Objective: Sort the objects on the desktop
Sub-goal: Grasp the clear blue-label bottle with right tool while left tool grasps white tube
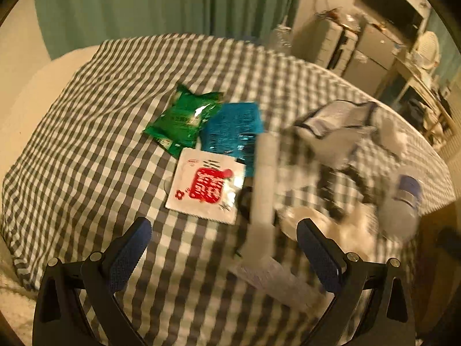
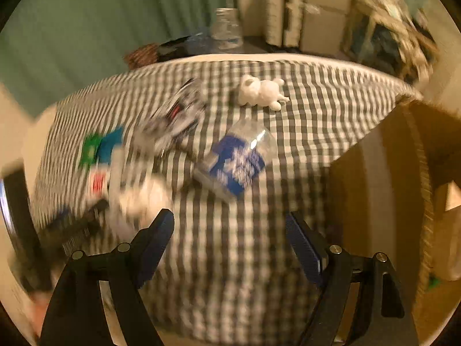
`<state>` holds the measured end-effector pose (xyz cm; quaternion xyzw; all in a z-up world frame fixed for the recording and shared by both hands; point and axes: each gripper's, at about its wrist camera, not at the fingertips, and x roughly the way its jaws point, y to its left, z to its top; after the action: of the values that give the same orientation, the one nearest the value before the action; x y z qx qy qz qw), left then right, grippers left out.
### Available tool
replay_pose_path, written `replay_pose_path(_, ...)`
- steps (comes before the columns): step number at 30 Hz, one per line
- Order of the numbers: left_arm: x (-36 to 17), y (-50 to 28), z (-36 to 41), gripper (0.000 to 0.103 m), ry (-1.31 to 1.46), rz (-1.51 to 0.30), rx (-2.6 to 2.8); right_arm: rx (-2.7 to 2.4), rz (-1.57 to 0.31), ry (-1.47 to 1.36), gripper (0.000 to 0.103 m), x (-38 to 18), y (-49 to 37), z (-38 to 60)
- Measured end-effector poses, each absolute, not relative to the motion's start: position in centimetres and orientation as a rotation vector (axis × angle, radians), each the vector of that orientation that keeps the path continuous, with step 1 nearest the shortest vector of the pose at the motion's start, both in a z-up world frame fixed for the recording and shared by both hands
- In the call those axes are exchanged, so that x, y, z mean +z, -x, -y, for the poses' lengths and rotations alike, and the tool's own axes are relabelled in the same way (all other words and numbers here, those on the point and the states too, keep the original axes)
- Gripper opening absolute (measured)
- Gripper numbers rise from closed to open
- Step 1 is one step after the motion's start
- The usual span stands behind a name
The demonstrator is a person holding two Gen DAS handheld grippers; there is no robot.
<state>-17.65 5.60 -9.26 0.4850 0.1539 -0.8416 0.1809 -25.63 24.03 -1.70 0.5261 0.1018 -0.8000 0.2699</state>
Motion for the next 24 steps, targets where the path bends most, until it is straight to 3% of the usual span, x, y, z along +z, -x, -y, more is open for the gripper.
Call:
replay_pose_path(6,-10.9,19.1,-5.8,0.102,-1.360,-0.429,-2.408,-2.178,-0.082,-1.588,0.080,-5.9,30.2,-21.3)
replay_pose_path(8,-11.2,19.6,-6.1,0.098,-1.347,-0.407,-2.431,-2.162,-0.017,-1.626,0.080,-7.2,30.8,-21.0)
replay_pose_path(10,-11.8,20.2,-6.4,0.085,-1.376,-0.373,-2.439,-2.148,-0.017,-1.665,0.079,-8.4,31.1,-20.7)
replay_pose_path(14,-12.1,20.3,-6.8,0.079,-1.389,-0.353,-2.447,-2.149,-0.070,-1.664,0.078,-9.5,31.2,-20.6)
replay_pose_path(17,-11.7,19.9,-6.7,0.054,-1.378,-0.386,-2.473,-2.098,-0.150,-1.641,0.064,-9.8,30.7,-20.4)
replay_pose_path(19,-11.7,19.3,-6.3,0.027,-1.394,-0.471,-2.508,-2.101,-0.213,-1.624,0.064,-9.8,30.3,-20.3)
replay_pose_path(21,-11.6,18.7,-5.9,0.020,-1.404,-0.545,-2.530,-2.104,-0.296,-1.615,0.064,-9.8,29.8,-20.3)
replay_pose_path(24,-11.3,17.8,-5.4,0.018,-1.395,-0.607,-2.527,-2.097,-0.374,-1.590,0.064,-9.5,28.9,-21.0)
